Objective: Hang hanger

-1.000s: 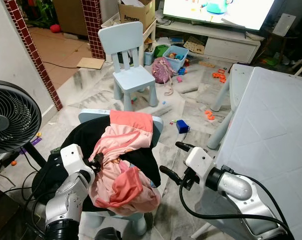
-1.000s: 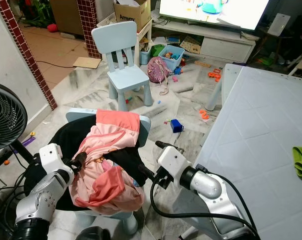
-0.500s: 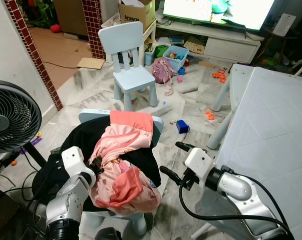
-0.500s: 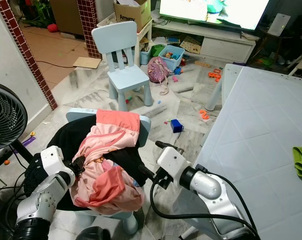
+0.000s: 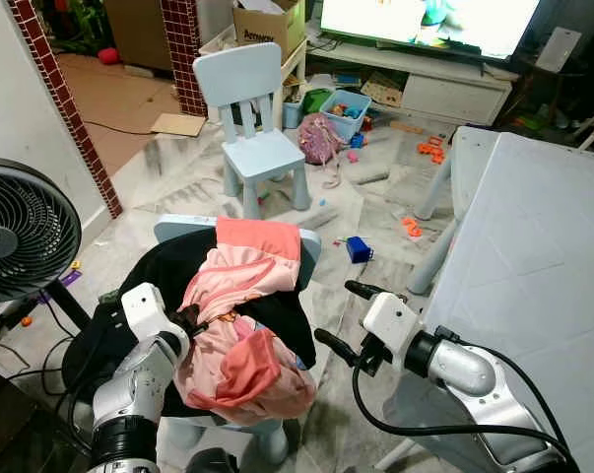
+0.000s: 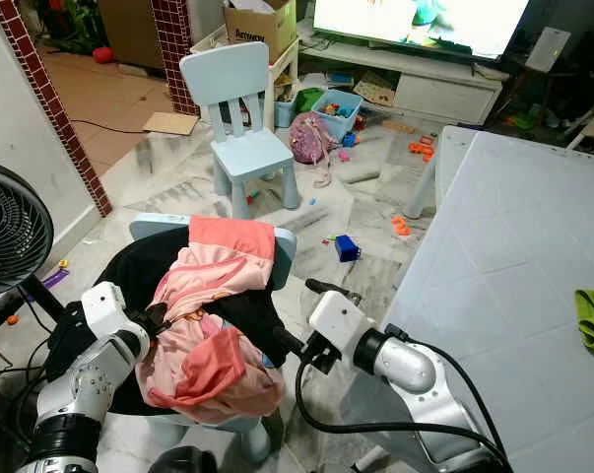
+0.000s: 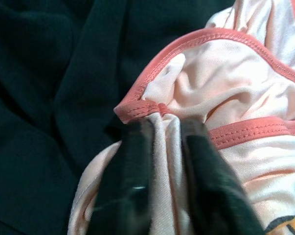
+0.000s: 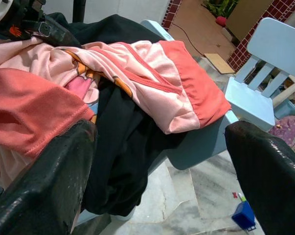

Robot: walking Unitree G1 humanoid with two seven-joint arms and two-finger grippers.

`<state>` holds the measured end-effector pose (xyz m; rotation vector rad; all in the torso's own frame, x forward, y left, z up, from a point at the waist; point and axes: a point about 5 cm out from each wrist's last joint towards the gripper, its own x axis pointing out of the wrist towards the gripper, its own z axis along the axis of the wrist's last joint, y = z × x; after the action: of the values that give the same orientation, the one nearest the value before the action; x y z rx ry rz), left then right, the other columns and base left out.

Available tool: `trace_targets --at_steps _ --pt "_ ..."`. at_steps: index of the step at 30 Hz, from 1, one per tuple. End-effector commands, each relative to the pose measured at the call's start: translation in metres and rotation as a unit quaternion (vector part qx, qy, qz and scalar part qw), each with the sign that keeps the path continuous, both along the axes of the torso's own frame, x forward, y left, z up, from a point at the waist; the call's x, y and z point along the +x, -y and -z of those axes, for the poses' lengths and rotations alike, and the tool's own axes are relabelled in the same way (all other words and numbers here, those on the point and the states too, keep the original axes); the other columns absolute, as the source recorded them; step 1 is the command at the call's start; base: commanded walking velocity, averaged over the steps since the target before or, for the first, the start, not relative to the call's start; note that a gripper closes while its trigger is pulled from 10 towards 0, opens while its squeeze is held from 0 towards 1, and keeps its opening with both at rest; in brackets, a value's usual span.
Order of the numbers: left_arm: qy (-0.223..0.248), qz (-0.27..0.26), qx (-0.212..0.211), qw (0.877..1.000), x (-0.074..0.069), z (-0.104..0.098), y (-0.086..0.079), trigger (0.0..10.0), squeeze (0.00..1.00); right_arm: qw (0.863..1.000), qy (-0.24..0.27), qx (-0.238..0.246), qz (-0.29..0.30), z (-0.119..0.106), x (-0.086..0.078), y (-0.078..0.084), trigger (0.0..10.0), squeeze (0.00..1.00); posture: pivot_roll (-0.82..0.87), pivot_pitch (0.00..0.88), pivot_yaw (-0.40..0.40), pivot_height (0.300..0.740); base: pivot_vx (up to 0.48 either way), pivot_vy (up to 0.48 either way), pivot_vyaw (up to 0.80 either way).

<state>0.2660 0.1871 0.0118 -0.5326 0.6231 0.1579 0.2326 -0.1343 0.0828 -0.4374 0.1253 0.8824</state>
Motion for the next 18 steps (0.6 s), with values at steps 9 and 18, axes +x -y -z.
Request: trace_targets --at_steps 9,18 --pt "-0.006 -0.022 -0.022 0.999 0.0 0.0014 0.0005 0.0 0.0 1.0 0.006 -0.015 -0.015 -0.002 -0.0005 0.0017 10.0 0.0 -0.03 0.0 -0.048 0.74 0.0 0.0 0.0" --pt "-0.019 -0.081 -0.042 0.996 -0.0021 0.0034 -0.007 0.0 0.0 1.0 0.006 -0.018 -0.016 -0.002 0.0004 0.0028 10.0 0.0 -0.03 0.0 -0.052 0.74 0.0 0.0 0.0"
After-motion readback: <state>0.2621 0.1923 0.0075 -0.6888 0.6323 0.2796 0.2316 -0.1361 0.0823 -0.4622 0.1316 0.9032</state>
